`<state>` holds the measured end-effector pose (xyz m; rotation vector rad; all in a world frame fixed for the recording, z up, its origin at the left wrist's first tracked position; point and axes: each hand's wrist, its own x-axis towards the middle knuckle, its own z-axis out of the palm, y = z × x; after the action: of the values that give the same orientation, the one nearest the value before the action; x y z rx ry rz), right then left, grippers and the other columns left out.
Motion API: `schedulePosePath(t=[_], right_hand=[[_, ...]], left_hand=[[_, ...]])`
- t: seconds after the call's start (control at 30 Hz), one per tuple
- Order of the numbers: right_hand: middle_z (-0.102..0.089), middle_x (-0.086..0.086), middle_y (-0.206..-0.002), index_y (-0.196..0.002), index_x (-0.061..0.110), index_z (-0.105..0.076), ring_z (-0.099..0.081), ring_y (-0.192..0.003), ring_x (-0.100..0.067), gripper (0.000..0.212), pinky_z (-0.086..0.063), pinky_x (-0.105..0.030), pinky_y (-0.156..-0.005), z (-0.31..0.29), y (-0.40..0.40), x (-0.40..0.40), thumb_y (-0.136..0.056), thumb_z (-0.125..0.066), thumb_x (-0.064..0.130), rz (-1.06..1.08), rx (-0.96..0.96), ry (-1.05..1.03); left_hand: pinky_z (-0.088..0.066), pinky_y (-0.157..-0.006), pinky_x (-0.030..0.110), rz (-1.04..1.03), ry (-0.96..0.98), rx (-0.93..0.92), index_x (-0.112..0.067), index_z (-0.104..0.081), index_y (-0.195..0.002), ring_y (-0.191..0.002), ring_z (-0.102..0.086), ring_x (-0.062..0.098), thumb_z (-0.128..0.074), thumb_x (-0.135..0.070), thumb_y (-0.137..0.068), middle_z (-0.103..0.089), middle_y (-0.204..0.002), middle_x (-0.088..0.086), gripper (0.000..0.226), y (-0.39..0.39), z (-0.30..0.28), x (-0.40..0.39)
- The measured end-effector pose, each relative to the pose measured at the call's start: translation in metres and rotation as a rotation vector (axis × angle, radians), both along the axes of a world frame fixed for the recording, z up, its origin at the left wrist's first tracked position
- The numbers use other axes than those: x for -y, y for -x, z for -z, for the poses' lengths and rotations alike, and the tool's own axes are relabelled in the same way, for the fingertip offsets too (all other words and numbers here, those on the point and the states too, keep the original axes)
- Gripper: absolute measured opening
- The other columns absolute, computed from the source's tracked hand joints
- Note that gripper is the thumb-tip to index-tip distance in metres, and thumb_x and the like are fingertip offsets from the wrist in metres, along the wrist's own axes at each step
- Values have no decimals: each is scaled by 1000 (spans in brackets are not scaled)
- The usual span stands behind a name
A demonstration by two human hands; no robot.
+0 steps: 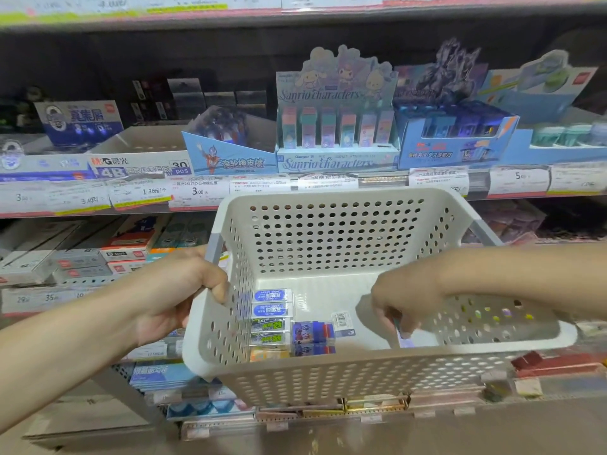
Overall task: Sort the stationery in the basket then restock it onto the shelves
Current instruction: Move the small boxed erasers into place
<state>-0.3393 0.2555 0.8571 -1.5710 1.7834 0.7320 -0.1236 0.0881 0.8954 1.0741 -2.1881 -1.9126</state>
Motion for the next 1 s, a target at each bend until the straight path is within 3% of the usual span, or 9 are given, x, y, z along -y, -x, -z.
schedulePosePath(t=[0.1, 0.2, 0.3, 0.37, 0.43, 0.5, 0.63, 0.8, 1.0], right_hand=[[-61, 4, -79, -100, 17, -73, -51, -64, -1, 18, -39, -18, -63, -39, 10, 4, -88, -61, 9, 56, 112, 321], [-63, 11, -85, -98, 33, -64, -62, -69, -4, 22, -47, -18, -67, -87, 25, -2, -90, -60, 12, 213, 205, 746], [-63, 5, -88, -113, 18, -58, -66, -67, -8, 33, -53, -20, -73, -118, 43, -9, -82, -69, 13, 378, 196, 1182], [-64, 0, -82, -109, 6, -58, -66, -68, -10, 36, -54, -25, -74, -129, 55, -10, -78, -74, 9, 463, 155, 1418], [-67, -8, -85, -100, 6, -62, -68, -79, -23, 30, -56, -36, -82, -135, 67, -8, -75, -77, 13, 485, 12, 1581], [-69, -15, -93, -100, 7, -65, -68, -87, -31, 30, -55, -41, -85, -136, 75, -4, -75, -77, 18, 471, -79, 1608], [-68, -11, -100, -105, 5, -66, -65, -87, -23, 26, -52, -26, -81, -129, 83, 5, -83, -71, 17, 400, -188, 1563], [-68, -12, -97, -102, 4, -66, -64, -86, -25, 19, -51, -29, -84, -131, 90, 11, -84, -68, 9, 351, -167, 1536], [-69, -12, -95, -100, 1, -67, -67, -85, -24, 21, -49, -5, -72, -140, 96, 9, -81, -71, 8, 307, -93, 1449]], left_hand=[[-50, -56, 27, -2, 10, 57, 9, -57, -102, -54, -58, 23, -53, 0, -44, -60, -62, 14, 58, 0, 1, 4], [-48, -64, 31, -20, 17, 98, 13, -58, -106, -62, -56, 29, -54, -1, -44, -59, -68, 18, 64, -1, 3, 7], [-46, -68, 34, -41, 12, 110, 18, -55, -111, -70, -54, 31, -56, -2, -44, -57, -76, 22, 70, -1, 7, 8], [-45, -69, 35, -31, 19, 114, 19, -55, -110, -71, -54, 31, -56, -2, -43, -57, -76, 23, 70, -1, 8, 8], [-45, -68, 34, -24, 22, 109, 17, -56, -108, -69, -54, 31, -55, -2, -43, -57, -73, 22, 67, -1, 7, 8], [-46, -66, 32, -23, 24, 89, 14, -58, -103, -62, -56, 29, -55, -2, -44, -59, -67, 20, 62, -1, 7, 8], [-47, -63, 30, -23, 25, 69, 7, -60, -95, -57, -56, 26, -55, -3, -44, -60, -61, 16, 51, -3, 5, 6], [-38, -69, 36, -35, 4, 79, -5, -62, -90, -64, -55, 31, -59, -1, -27, -58, -66, 19, 63, -6, 2, 2], [-37, -73, 45, -44, 5, 87, -6, -59, -97, -72, -55, 36, -57, 0, -34, -59, -75, 23, 63, -5, 3, 1]])
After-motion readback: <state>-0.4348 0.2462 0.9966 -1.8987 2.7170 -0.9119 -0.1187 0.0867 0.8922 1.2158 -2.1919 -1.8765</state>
